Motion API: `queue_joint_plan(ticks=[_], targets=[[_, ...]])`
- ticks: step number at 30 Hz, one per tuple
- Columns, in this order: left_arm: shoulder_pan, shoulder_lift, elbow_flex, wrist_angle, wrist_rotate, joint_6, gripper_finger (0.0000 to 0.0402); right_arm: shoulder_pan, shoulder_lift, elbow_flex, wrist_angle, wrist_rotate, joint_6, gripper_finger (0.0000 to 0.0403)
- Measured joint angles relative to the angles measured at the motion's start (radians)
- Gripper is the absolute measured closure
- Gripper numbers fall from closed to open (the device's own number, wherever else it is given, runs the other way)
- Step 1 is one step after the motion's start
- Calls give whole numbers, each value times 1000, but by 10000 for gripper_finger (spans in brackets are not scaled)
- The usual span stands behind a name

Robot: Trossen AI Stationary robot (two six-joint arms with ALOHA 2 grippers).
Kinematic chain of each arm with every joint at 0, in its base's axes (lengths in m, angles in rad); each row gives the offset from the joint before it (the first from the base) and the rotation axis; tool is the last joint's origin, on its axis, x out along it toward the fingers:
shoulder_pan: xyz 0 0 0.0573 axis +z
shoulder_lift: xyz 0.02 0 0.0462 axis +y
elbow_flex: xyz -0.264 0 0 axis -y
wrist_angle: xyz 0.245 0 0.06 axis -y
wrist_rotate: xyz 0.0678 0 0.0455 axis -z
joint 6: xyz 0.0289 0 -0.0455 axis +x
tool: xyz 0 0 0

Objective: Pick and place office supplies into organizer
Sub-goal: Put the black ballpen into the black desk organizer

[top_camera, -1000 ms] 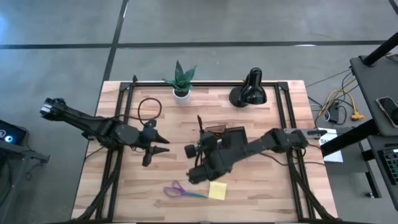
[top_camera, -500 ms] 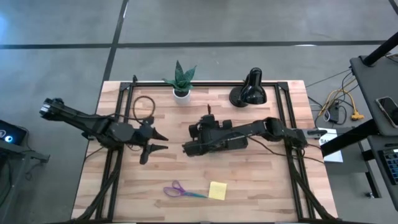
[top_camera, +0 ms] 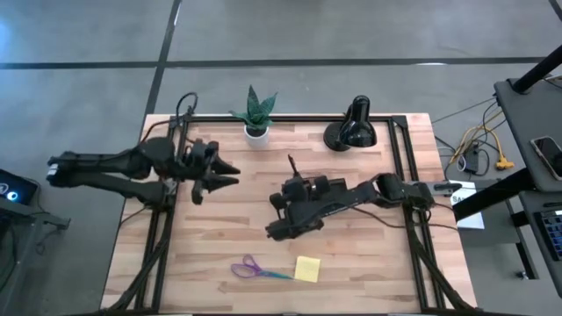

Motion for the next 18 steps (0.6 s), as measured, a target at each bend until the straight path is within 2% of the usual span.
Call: queue_joint_plan(ticks=[7,11,18], targets=[[88,66,-1,19,45,66,272,7,-3,-95,0,46,26,375],[161,136,-23,42,53,70,272,14,-8,-114,0,118,-10,375],[334,323,-9,140,222,64,272,17,-8,-167,0,209,-100,375]])
